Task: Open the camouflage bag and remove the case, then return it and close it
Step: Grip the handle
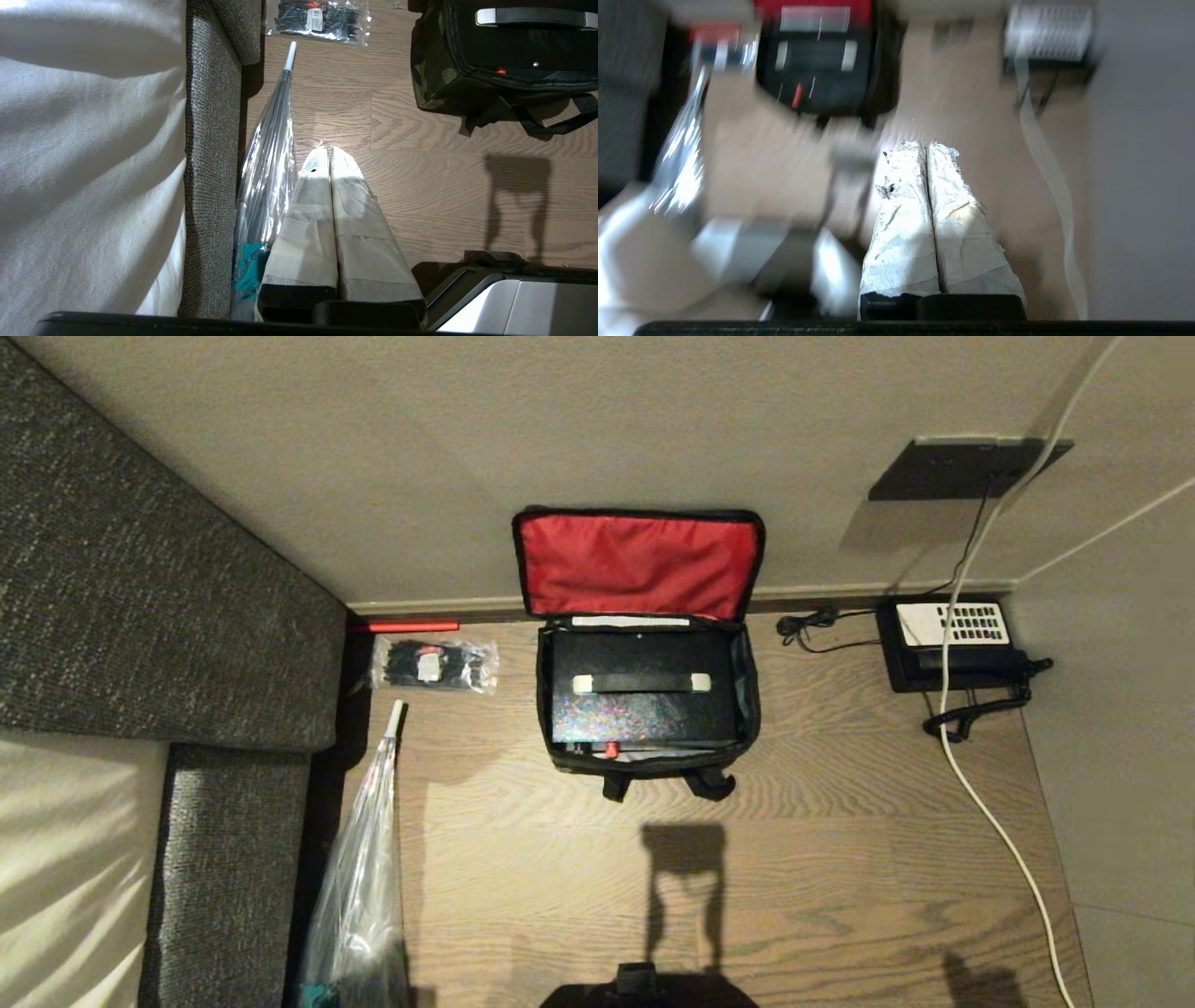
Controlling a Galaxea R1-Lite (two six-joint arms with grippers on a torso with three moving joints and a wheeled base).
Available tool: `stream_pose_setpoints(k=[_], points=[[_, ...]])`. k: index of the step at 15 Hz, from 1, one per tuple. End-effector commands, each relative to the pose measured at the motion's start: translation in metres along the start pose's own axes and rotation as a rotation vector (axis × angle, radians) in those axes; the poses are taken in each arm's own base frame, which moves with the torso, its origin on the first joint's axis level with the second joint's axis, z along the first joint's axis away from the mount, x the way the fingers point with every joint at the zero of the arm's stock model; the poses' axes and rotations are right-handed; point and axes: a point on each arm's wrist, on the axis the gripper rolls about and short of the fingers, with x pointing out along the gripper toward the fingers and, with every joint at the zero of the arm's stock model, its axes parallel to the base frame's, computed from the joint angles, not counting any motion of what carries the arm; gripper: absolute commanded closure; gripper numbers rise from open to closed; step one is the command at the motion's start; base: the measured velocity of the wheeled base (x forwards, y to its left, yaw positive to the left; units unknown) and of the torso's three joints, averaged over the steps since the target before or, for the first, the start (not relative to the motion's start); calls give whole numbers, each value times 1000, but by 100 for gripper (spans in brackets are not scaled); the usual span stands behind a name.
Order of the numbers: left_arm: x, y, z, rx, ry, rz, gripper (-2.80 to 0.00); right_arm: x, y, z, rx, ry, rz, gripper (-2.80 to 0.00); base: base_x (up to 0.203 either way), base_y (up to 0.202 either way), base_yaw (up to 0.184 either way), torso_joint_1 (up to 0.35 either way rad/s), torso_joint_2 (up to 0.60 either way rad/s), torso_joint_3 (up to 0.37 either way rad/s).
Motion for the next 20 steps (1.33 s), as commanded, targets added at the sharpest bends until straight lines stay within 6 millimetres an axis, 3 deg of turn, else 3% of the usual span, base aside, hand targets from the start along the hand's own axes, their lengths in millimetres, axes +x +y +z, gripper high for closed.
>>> stream_pose_setpoints(k=[1, 2, 4, 7, 10, 12, 14, 16, 17, 20], points=[[0, 0, -1, 0, 1, 1, 0, 18, -3, 28, 85, 196, 9, 0, 0, 0, 0, 0, 0, 0], [0, 0, -1, 1, 1, 1, 0, 46, -6, 48, 122, 298, 10, 0, 0, 0, 0, 0, 0, 0], [0, 0, -1, 1, 1, 1, 0, 121, -15, 79, 173, 474, 7, 0, 0, 0, 0, 0, 0, 0], [0, 0, -1, 0, 1, 1, 0, 240, -28, 94, 132, 580, 29, 0, 0, 0, 0, 0, 0, 0], [0, 0, -1, 0, -1, 1, 0, 342, -32, 75, -54, 570, 135, 0, 0, 0, 0, 0, 0, 0], [0, 0, -1, 1, 1, 1, 0, 399, -11, 48, -162, 518, 238, 0, 0, 0, 0, 0, 0, 0], [0, 0, -1, 1, 1, 1, 0, 439, 27, 16, -241, 490, 306, 0, 0, 0, 0, 0, 0, 0], [0, 0, -1, 1, 0, 1, 0, 461, 61, -11, -288, 449, 351, 0, 0, 0, 0, 0, 0, 0], [0, 0, -1, 1, -1, 1, 0, 466, 77, -23, -310, 452, 369, -280, 0, 0, 0, 0, 0, 0], [0, 0, -1, 1, 0, 1, 0, 480, 105, -59, -412, 522, 247, -280, 0, 0, 0, 0, 0, 0]])
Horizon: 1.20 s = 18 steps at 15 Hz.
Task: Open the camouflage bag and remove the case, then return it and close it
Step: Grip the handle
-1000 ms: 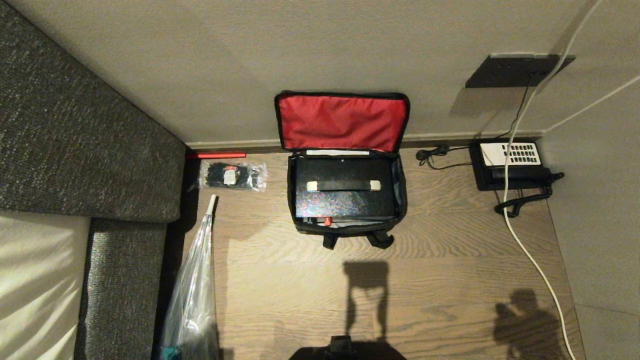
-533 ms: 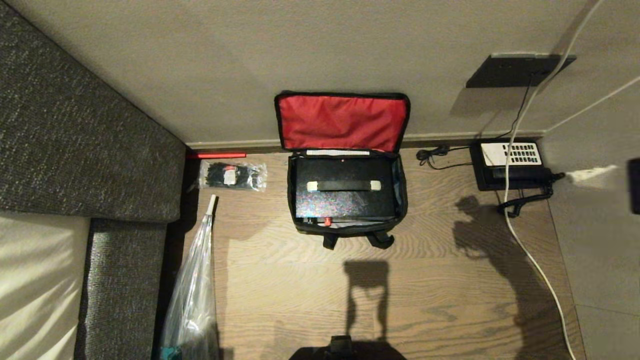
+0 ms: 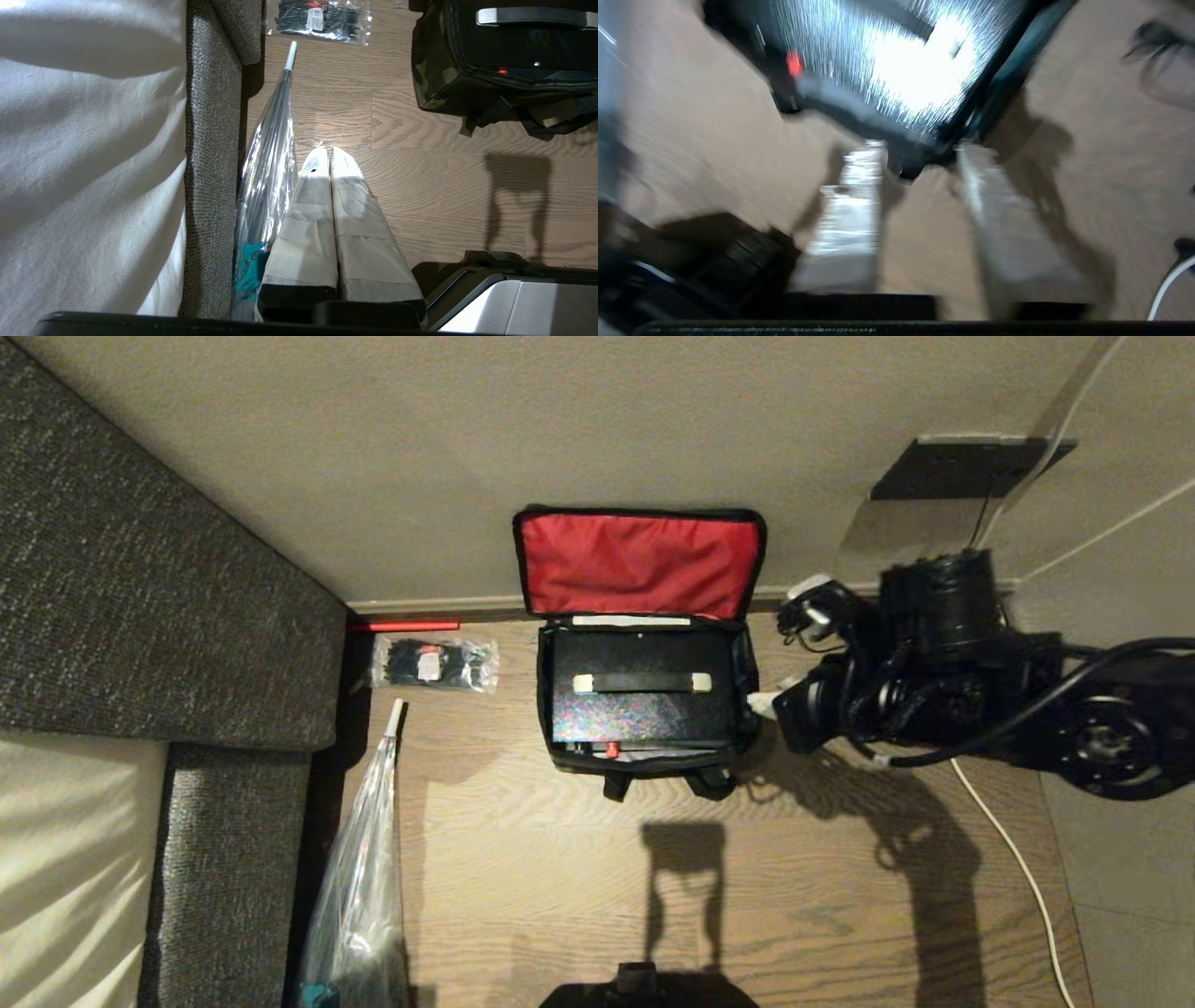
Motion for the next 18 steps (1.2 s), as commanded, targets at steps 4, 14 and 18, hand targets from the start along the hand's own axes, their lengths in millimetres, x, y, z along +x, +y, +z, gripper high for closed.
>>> stream_pose_setpoints(k=[4, 14, 18], points=[[0, 0, -1, 0, 2, 1, 0, 64, 64, -21, -101, 65, -179, -280, 0, 0, 0, 0, 0, 0], [0, 0, -1, -1, 2, 1, 0, 109, 85, -52, -766, 37, -432, -280, 0, 0, 0, 0, 0, 0], [0, 0, -1, -1, 0, 1, 0, 131, 92, -45, -759, -59, -509, -280, 0, 0, 0, 0, 0, 0]])
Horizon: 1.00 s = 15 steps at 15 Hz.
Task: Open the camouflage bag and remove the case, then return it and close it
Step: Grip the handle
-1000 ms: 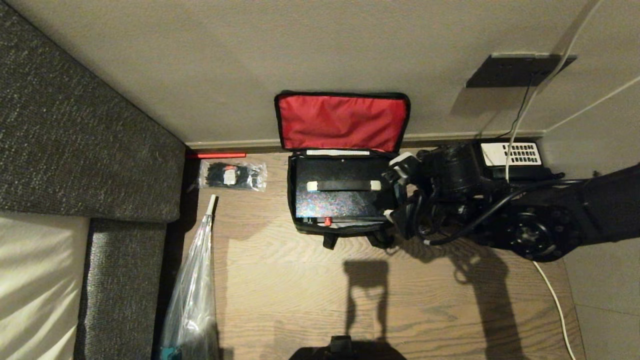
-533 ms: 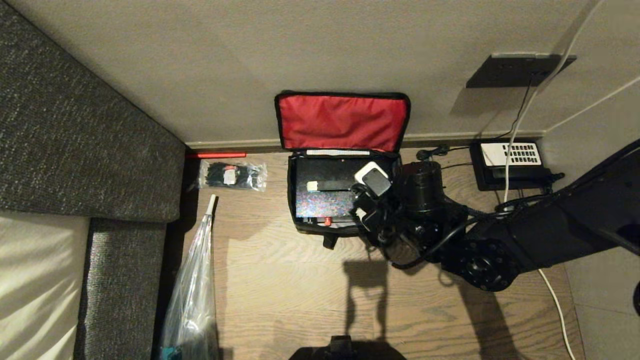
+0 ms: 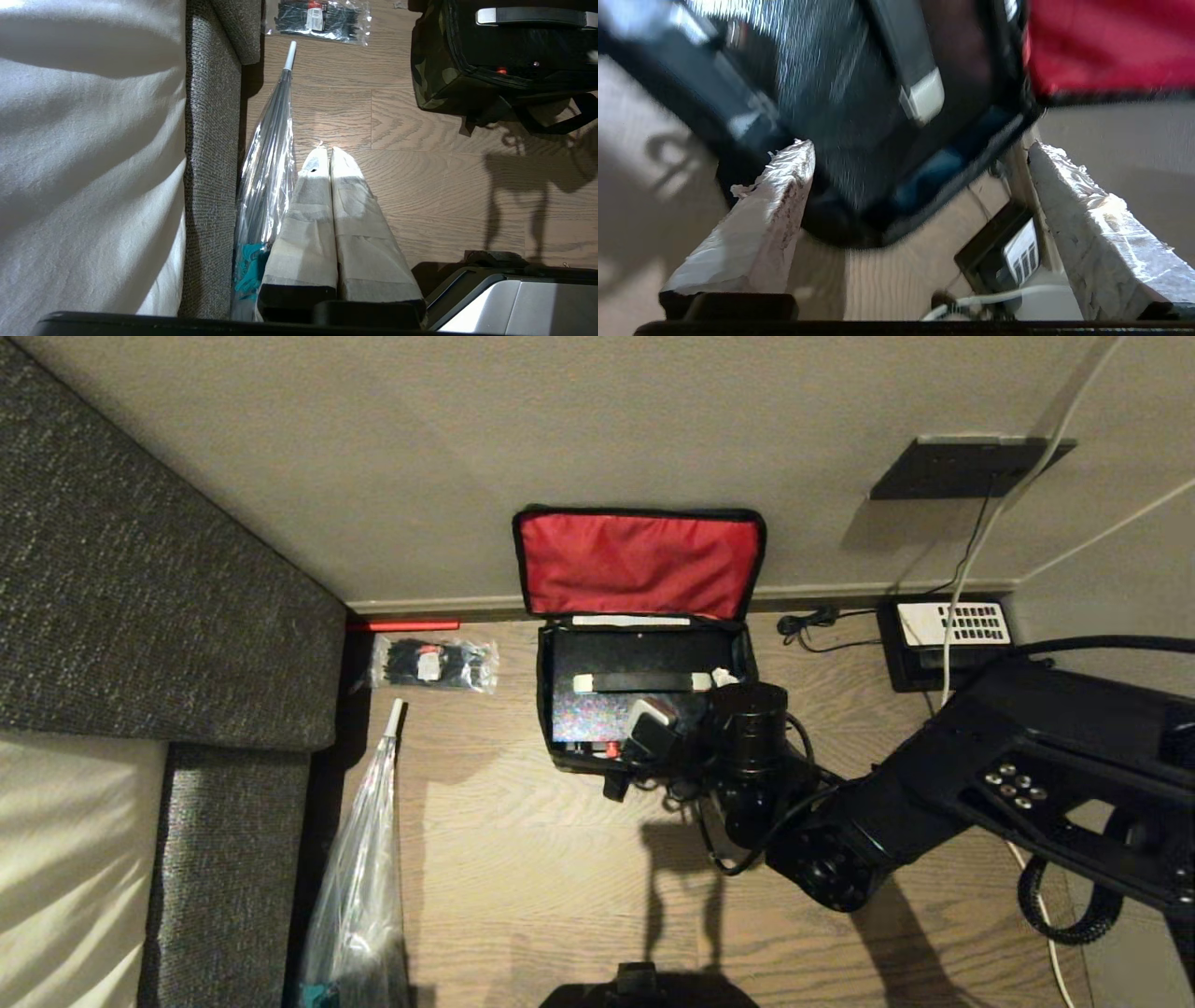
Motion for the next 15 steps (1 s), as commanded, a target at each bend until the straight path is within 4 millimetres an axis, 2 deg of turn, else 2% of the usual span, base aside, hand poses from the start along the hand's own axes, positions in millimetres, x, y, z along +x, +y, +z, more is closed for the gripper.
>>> stream_pose_setpoints(k=[1, 5, 8, 15], points=[[0, 0, -1, 0, 1, 1, 0, 12, 8, 6, -34, -40, -68, -280, 0, 0, 0, 0, 0, 0], [0, 0, -1, 0, 0, 1, 0, 21, -4, 16, -158, -130, -202, -280, 0, 0, 0, 0, 0, 0], [0, 0, -1, 0, -1, 1, 0, 23, -1, 17, -304, -116, -212, -280, 0, 0, 0, 0, 0, 0], [0, 0, -1, -1, -1, 1, 0, 35, 23, 16, -310, -4, -231, -280, 0, 0, 0, 0, 0, 0]])
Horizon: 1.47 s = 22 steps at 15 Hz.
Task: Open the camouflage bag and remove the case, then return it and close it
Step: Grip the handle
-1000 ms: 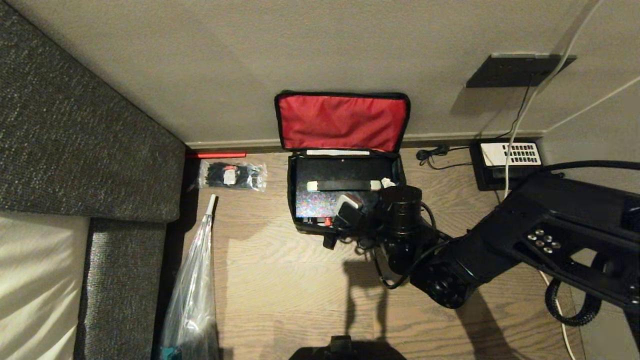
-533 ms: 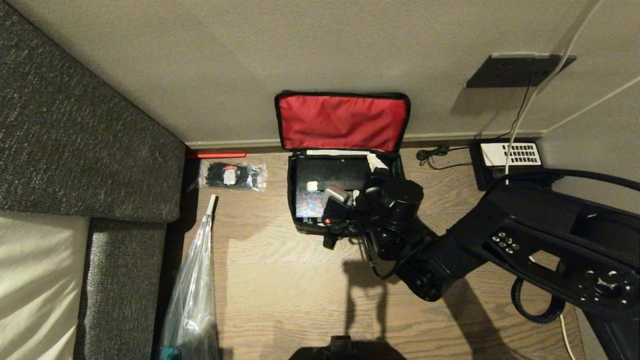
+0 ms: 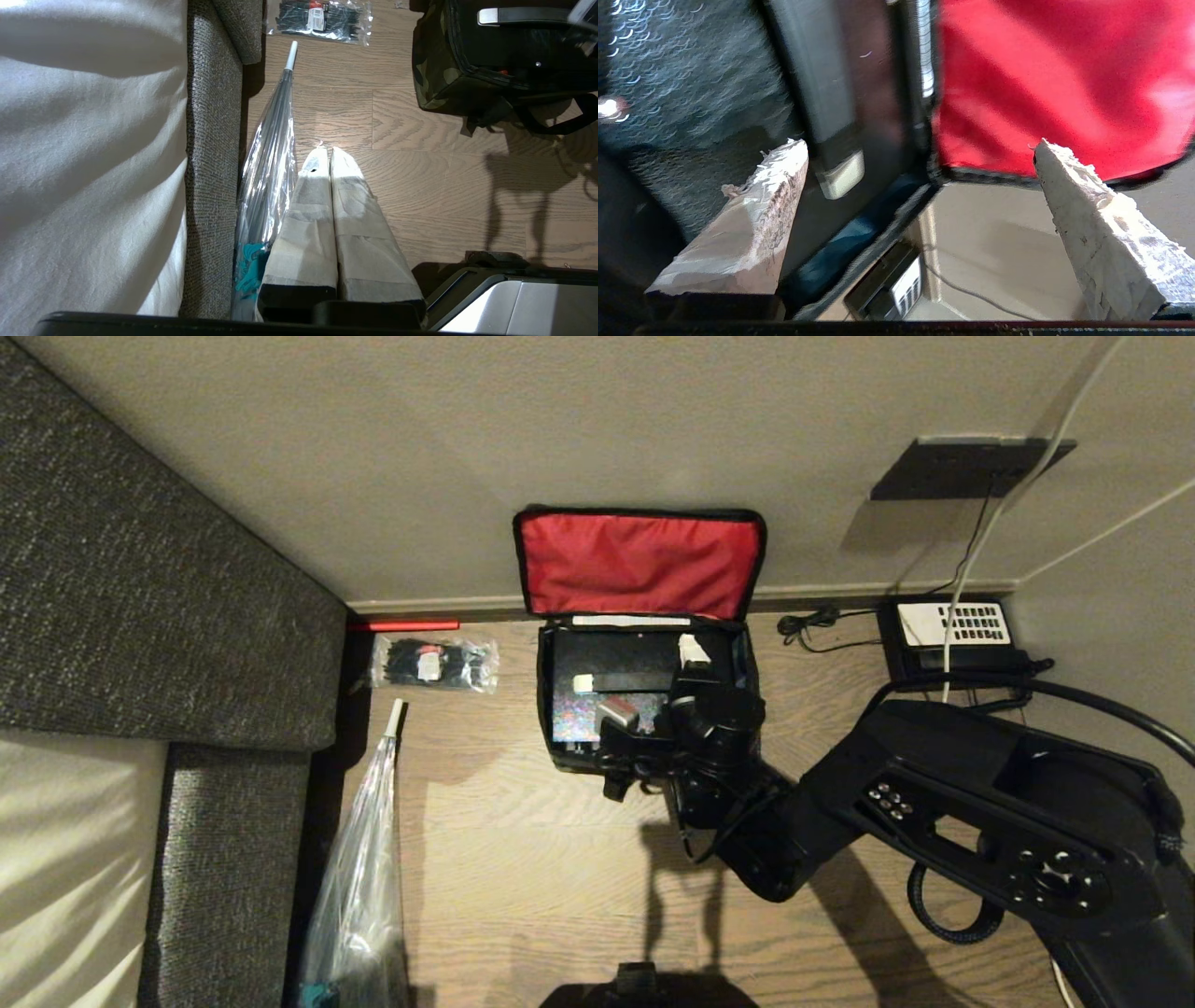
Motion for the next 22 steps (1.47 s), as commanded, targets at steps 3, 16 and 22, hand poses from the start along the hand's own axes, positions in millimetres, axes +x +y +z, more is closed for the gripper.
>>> stream_pose_setpoints(k=[3, 16, 22], points=[[0, 0, -1, -1, 0, 1, 0, 4, 7, 3, 24, 76, -10, -280, 0, 0, 0, 0, 0, 0], [0, 0, -1, -1, 0, 1, 0, 19, 34, 19, 148, 52, -71, -280, 0, 0, 0, 0, 0, 0], [0, 0, -1, -1, 0, 1, 0, 25, 11, 15, 102, 51, -96, -280, 0, 0, 0, 0, 0, 0]])
